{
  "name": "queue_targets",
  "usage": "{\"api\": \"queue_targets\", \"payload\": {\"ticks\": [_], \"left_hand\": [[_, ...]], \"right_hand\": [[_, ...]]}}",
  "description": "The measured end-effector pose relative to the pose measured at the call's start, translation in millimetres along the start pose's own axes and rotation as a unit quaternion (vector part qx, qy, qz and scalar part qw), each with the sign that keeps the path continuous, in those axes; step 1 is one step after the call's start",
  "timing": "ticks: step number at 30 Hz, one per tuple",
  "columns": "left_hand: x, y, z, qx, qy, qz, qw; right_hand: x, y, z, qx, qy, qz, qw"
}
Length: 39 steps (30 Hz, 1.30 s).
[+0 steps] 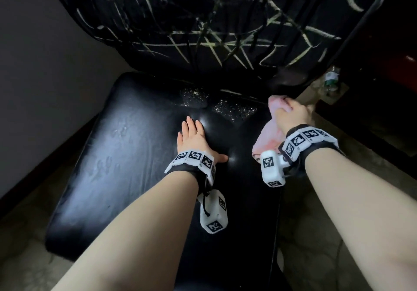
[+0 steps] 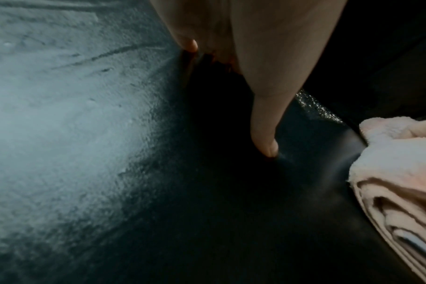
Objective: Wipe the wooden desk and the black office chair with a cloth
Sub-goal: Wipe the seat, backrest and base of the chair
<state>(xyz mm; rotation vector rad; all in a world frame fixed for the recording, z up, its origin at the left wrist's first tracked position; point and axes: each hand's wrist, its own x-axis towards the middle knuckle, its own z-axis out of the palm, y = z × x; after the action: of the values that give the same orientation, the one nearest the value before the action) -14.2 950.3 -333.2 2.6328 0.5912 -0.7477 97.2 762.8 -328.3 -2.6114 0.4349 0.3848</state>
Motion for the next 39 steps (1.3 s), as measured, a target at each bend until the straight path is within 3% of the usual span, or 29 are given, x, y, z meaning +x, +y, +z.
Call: {"api": "queue_targets", "payload": {"ticks": [3, 11, 16, 21, 24, 27, 30, 39], "left_hand": [[2, -1, 1, 0.008, 0.0, 0.007, 1.0], [2, 2, -9, 0.058, -0.02, -0.001, 0.998], [2, -2, -20, 0.108, -0.034, 0.023, 0.993], [6, -22, -37, 0.141, -0.057, 0.092, 0.984], [8, -42, -51, 0.155, 0.0, 0.118, 0.981], [7, -68, -57, 0.132, 0.034, 0.057, 0.989], [14, -92, -59, 0.113, 0.016, 0.0, 0.993], [37, -137, -69, 0.064, -0.048, 0.108, 0.991]], "right_hand": [[-1, -4, 3, -0.026, -0.018, 0.004, 0.999], [-56, -46, 22, -0.056, -0.114, -0.125, 0.984], [-78, -28, 22, -0.1, -0.175, -0.161, 0.966], [-75, -9, 13, -0.073, -0.115, -0.06, 0.989], [-67, -23, 12, -0.044, -0.054, 0.02, 0.997], [-56, -42, 22, -0.035, -0.01, 0.074, 0.997], [-51, -57, 30, -0.003, 0.003, 0.121, 0.993], [-55, -101, 53, -0.01, 0.007, 0.139, 0.99]]}}
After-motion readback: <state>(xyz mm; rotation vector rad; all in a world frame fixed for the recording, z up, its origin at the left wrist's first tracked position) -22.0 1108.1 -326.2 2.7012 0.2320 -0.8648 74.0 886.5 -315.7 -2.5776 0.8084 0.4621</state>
